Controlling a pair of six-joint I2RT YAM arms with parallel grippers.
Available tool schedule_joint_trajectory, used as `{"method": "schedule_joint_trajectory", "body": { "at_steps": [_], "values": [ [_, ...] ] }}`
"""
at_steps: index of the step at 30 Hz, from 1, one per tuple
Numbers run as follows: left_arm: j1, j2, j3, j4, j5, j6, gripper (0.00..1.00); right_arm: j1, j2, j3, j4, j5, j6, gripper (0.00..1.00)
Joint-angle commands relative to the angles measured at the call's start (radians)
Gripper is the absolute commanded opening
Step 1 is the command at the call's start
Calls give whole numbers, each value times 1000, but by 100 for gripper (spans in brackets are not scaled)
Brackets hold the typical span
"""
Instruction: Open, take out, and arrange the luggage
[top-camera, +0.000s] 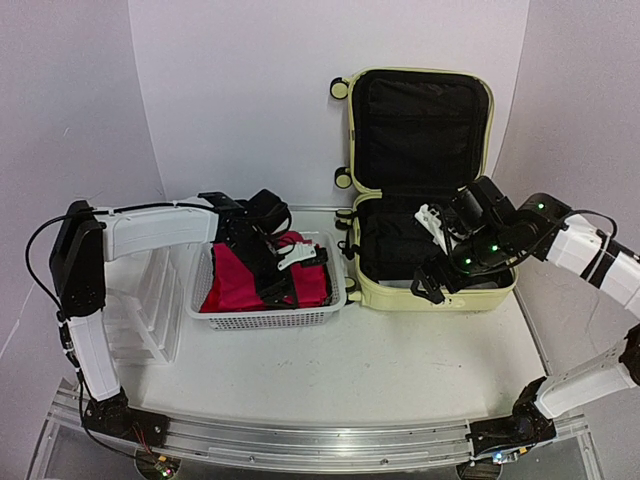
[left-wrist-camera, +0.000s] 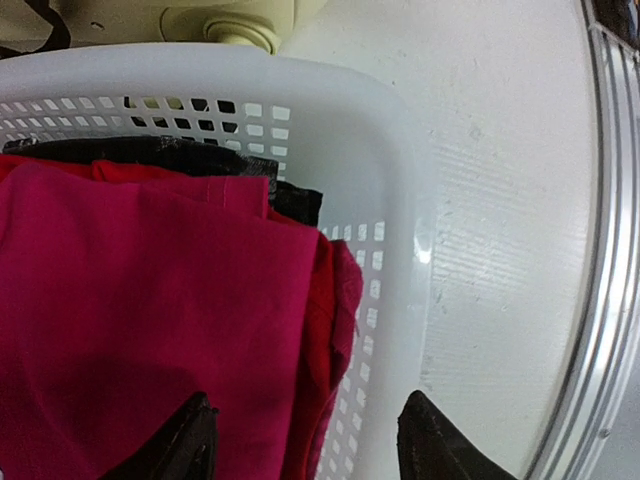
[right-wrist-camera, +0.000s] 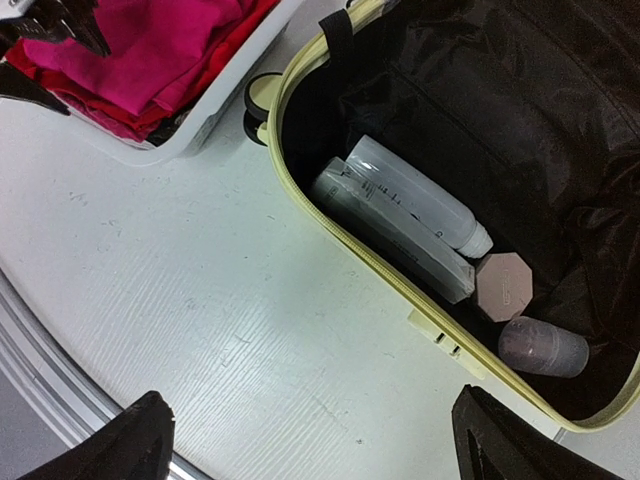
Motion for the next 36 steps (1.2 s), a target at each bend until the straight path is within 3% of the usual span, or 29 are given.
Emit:
{"method": "schedule_joint_trajectory", "body": {
  "at_steps": [1, 3, 6, 10, 16, 19, 21, 30, 36],
  "values": [
    [1, -89, 34, 8, 160, -88, 65, 1, 22, -1, 31, 31, -3, 98],
    [-8, -90, 15, 8, 177, -88, 69, 1, 28, -2, 34, 28, -3, 98],
    [-45, -56, -20, 6, 90, -44, 69, 1, 31, -4, 37, 27, -3, 98],
    [-48, -15, -36, 1, -34, 2, 58, 1, 31, 0, 36, 25, -8, 98],
    [-31, 8, -58, 44, -236, 135, 29, 1, 35, 10, 37, 22, -16, 98],
    [11, -4, -70, 101, -296, 224, 9, 1, 41, 12, 37, 14, -20, 98],
    [50, -8, -77, 143, -308, 328, 1, 1, 43, 13, 36, 11, -19, 98],
    [277, 180, 179, 78, -255, 487, 0, 1, 94, 64, 19, -21, 5, 98],
    [405, 243, 221, 70, -307, 584, 0, 1, 149, 116, -6, -41, 15, 98]
  ]
}}
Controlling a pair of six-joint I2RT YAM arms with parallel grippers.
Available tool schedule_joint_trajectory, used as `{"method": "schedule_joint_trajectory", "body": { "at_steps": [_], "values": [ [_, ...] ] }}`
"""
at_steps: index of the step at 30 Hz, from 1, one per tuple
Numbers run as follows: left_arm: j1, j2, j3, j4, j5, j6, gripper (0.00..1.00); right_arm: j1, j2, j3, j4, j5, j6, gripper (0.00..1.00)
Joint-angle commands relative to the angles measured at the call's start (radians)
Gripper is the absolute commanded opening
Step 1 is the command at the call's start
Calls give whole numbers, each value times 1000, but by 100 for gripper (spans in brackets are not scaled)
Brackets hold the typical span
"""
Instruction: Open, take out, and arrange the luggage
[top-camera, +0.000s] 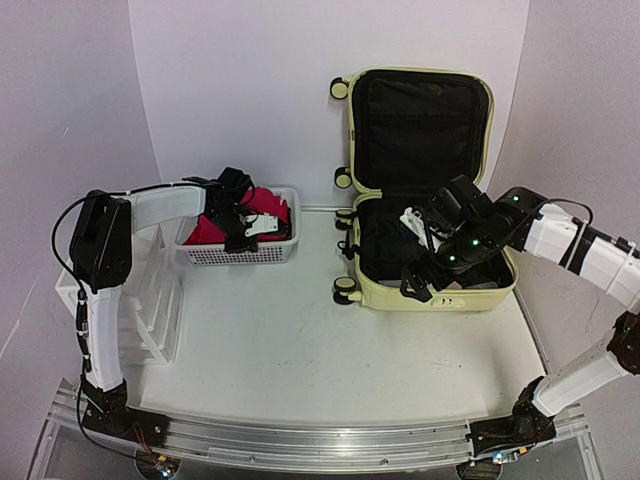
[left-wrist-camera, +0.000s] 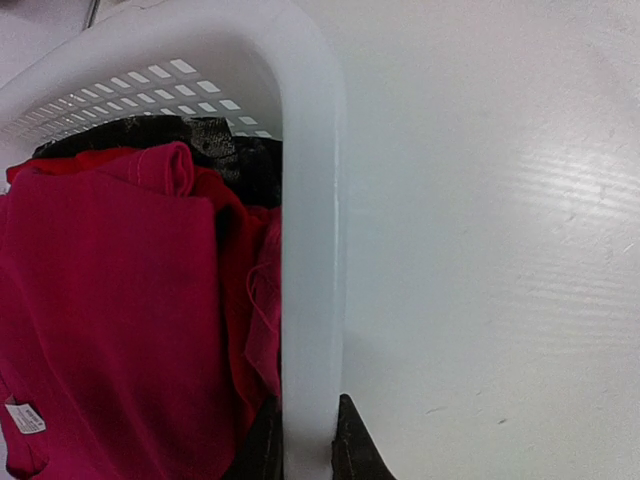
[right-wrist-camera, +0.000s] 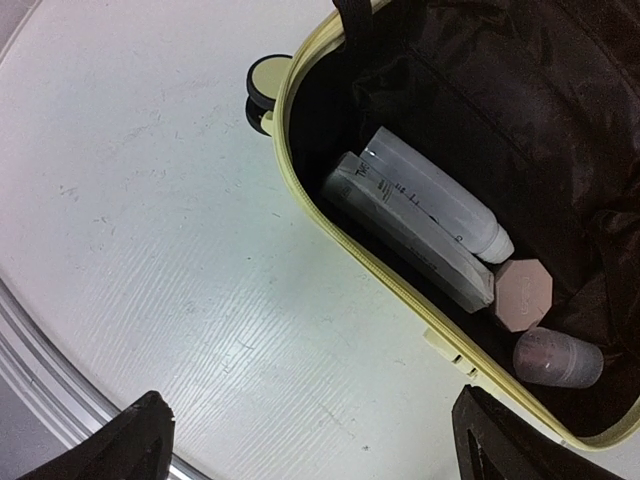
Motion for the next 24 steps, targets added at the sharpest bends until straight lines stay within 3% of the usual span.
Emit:
{"method": "schedule_joint_trajectory", "body": {
  "at_steps": [1, 5, 6, 8, 9, 13, 16, 19, 21, 24],
  "values": [
    [105, 34, 31, -37, -133, 96, 0, 1, 39, 78, -8, -23, 17, 98],
    [147, 51, 55, -4, -245, 133, 1, 1, 61, 88, -10, -41, 24, 98],
    [146, 47, 55, 15, -272, 138, 7, 1, 66, 89, -10, -49, 29, 98],
    [140, 19, 55, 49, -283, 130, 37, 1, 73, 85, -9, -58, 35, 98],
    [132, -2, 60, 60, -279, 110, 47, 2, 76, 81, -9, -62, 38, 98],
    [69, -100, 86, 65, -216, -21, 66, 1, 80, 68, -7, -68, 46, 98],
    [7, -185, 113, 59, -188, -239, 79, 1, 80, 53, 3, -73, 46, 98],
    [-27, -285, 139, 14, -183, -608, 83, 1, 78, 42, 12, -78, 44, 98],
    [-26, -363, 153, -124, -210, -899, 84, 1, 73, 33, 18, -81, 45, 98],
    [2, -439, 166, -377, -304, -1194, 83, 1, 63, 15, 30, -85, 61, 98]
  ]
}}
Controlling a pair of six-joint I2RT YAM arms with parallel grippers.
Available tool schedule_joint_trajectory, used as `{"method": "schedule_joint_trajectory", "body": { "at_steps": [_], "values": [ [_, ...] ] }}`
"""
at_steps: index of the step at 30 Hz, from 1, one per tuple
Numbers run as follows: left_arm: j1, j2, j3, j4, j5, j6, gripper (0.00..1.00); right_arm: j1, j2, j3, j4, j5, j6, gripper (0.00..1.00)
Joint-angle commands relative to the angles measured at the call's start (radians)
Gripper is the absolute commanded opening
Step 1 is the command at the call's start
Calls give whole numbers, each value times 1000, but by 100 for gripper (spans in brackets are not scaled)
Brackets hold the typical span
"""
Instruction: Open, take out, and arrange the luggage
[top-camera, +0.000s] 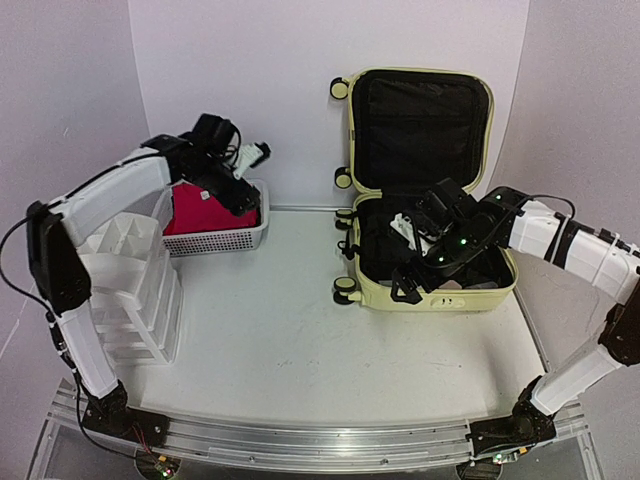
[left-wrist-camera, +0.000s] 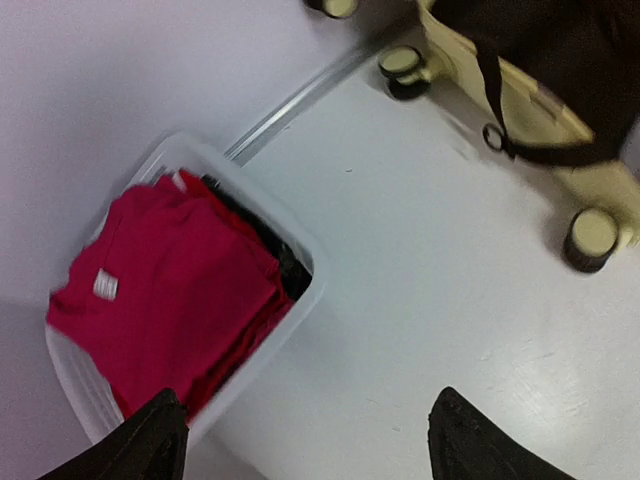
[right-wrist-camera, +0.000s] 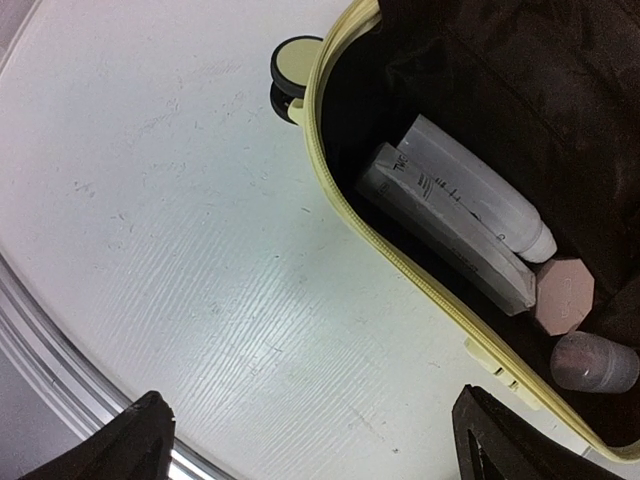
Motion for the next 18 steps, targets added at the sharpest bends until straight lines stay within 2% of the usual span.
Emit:
{"method": "schedule_joint_trajectory", "body": {
  "at_steps": [1, 3, 6, 9, 14, 18],
  "values": [
    [82, -189, 61, -378, -108, -632, 83, 1, -21, -23, 41, -14, 41, 98],
    [132, -221, 45, -508, -113, -737, 78, 1, -20, -25, 45, -10, 84, 98],
    [156, -293, -17, -573, -103, -804, 73, 1, -9, -14, 46, -9, 153, 98],
    [164, -347, -84, -609, -114, -825, 67, 0, -7, -12, 45, -14, 181, 98],
    [176, -319, -170, -655, -70, -806, 54, 1, -27, -25, 62, -28, 198, 98],
    [176, -327, -238, -665, -113, -816, 52, 2, -12, -14, 68, -131, 190, 98]
  ]
}}
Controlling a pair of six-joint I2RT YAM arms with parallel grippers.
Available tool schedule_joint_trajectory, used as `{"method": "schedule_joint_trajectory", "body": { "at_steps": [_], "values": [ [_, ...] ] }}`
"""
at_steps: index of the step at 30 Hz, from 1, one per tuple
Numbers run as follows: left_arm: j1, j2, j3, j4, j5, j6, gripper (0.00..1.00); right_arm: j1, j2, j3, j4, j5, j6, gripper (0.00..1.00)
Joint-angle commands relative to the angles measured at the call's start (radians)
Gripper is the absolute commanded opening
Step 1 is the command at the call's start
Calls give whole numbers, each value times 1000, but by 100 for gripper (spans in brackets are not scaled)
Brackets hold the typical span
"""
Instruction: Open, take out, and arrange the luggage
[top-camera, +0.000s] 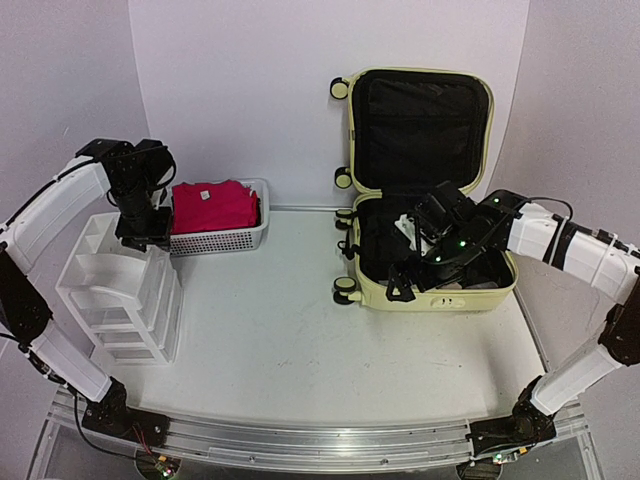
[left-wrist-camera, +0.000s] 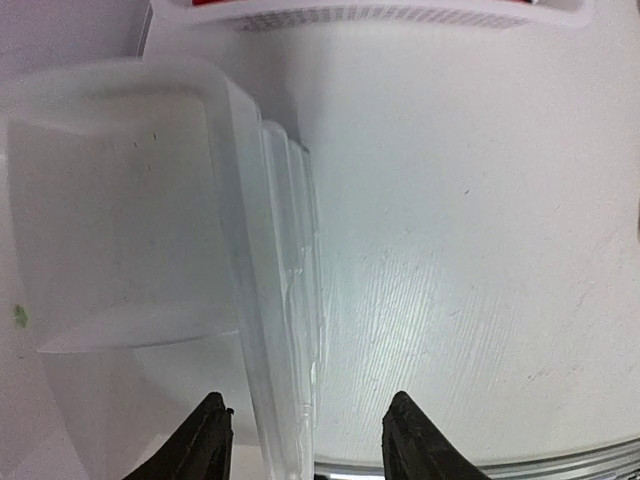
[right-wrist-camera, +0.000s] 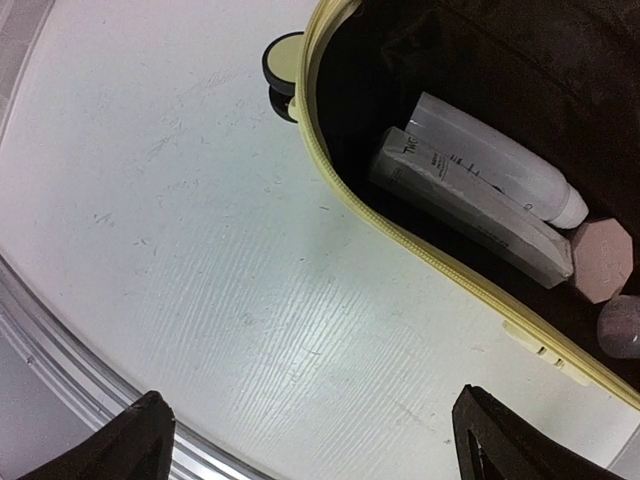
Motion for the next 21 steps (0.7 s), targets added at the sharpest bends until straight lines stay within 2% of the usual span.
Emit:
{"method": "schedule_joint_trajectory", "body": {
  "at_steps": [1, 5, 8, 13, 16, 21],
  "values": [
    [3, -20, -51, -46, -41, -40, 52, 1, -3, 13, 52, -118, 19, 98],
    [3, -19, -78, -44, -51, -28, 50, 1, 35, 16, 84, -162, 31, 98],
    [3, -6, -102, -33, -14, -19, 39, 1, 51, 23, 114, -199, 42, 98],
    [2, -4, -127, 45, 209, 12, 23, 1, 61, 16, 186, -256, 74, 98],
    [-9, 3, -125, 121, 344, 0, 21, 1, 75, 15, 199, -256, 88, 98],
    [-50, 56, -95, 220, 461, -34, 21, 1, 80, 20, 203, -255, 100, 98]
  ]
}}
